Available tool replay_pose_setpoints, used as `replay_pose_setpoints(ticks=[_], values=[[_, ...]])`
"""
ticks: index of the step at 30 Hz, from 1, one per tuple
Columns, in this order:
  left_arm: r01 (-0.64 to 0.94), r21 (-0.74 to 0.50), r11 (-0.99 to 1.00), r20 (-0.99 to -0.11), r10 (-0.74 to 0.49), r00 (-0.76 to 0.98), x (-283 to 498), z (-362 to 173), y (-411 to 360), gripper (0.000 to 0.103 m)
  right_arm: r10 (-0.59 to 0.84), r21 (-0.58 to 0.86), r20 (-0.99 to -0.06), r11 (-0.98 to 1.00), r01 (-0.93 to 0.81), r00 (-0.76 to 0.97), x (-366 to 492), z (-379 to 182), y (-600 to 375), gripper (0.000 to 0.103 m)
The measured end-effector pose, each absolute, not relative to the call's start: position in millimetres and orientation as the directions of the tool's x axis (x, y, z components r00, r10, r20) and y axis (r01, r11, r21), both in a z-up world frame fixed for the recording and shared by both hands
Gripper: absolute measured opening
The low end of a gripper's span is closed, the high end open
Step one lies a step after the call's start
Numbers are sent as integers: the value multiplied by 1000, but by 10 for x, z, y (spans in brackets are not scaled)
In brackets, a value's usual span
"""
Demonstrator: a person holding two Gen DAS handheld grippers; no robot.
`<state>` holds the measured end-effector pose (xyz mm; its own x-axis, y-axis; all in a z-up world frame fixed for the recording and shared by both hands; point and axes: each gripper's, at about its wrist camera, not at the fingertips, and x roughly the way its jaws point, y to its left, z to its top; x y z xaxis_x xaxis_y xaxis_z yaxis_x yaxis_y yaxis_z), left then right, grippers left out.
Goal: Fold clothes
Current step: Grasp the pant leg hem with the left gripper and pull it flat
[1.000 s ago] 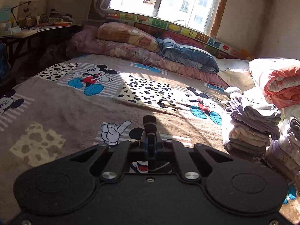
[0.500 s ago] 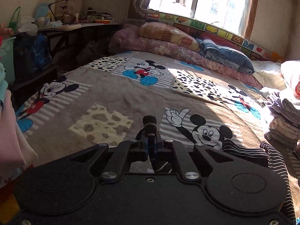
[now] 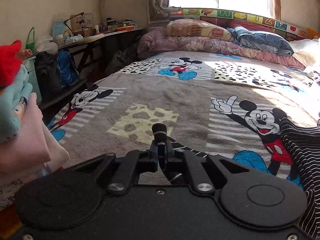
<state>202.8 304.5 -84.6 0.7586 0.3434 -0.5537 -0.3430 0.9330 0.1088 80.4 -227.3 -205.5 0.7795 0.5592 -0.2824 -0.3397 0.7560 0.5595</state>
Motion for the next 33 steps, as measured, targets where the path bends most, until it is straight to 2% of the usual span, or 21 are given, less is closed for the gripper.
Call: replay_pose_setpoints(ticks=[1, 3, 4, 10, 15, 22, 23, 24, 25, 26, 27, 30, 31, 33], values=[[-354, 143, 924, -578, 368, 728, 2058, -921, 3034, 8, 559, 559, -283, 756, -340, 779, 804, -2055, -2272, 69], [-367, 228, 902, -634, 423, 647, 2127, -1093, 2998, 43, 559, 559, -283, 756, -340, 779, 802, -2055, -2272, 69], [-372, 244, 895, -631, 438, 640, 2103, -1137, 2983, 43, 559, 559, -283, 757, -340, 779, 802, -2054, -2273, 69], [-401, 200, 894, -591, 436, 679, 1879, -1105, 2943, 43, 559, 557, -285, 758, -339, 779, 802, -2052, -2271, 69], [-418, 17, 908, -643, 330, 691, 2039, -1092, 3185, 43, 559, 557, -284, 758, -341, 779, 803, -2051, -2270, 69], [-315, 4, 949, -722, 220, 655, 2424, -1217, 3341, 42, 562, 558, -282, 755, -344, 778, 800, -2056, -2274, 69], [-287, 12, 958, -739, 201, 643, 2465, -1252, 3336, 39, 563, 558, -281, 755, -345, 777, 800, -2057, -2274, 70], [-258, 19, 966, -756, 183, 629, 2505, -1287, 3332, 26, 563, 559, -280, 754, -345, 777, 801, -2058, -2274, 70], [-234, 37, 972, -764, 179, 620, 2528, -1315, 3314, 19, 564, 559, -280, 754, -346, 777, 802, -2059, -2274, 70], [-202, 65, 977, -757, 180, 628, 2529, -1324, 3279, 9, 565, 559, -279, 753, -347, 777, 802, -2060, -2275, 70], [-181, 93, 979, -728, 191, 659, 2506, -1298, 3238, 7, 565, 560, -278, 752, -347, 777, 802, -2061, -2276, 70], [-215, 85, 973, -555, 226, 801, 2349, -1171, 3214, 7, 567, 561, -276, 751, -349, 776, 803, -2063, -2279, 70], [-226, 85, 970, -541, 236, 807, 2351, -1195, 3220, 8, 568, 561, -276, 750, -349, 775, 803, -2064, -2280, 70], [-225, 160, 961, -565, 276, 777, 2426, -1318, 3181, 13, 568, 562, -276, 750, -349, 775, 804, -2065, -2280, 70]])
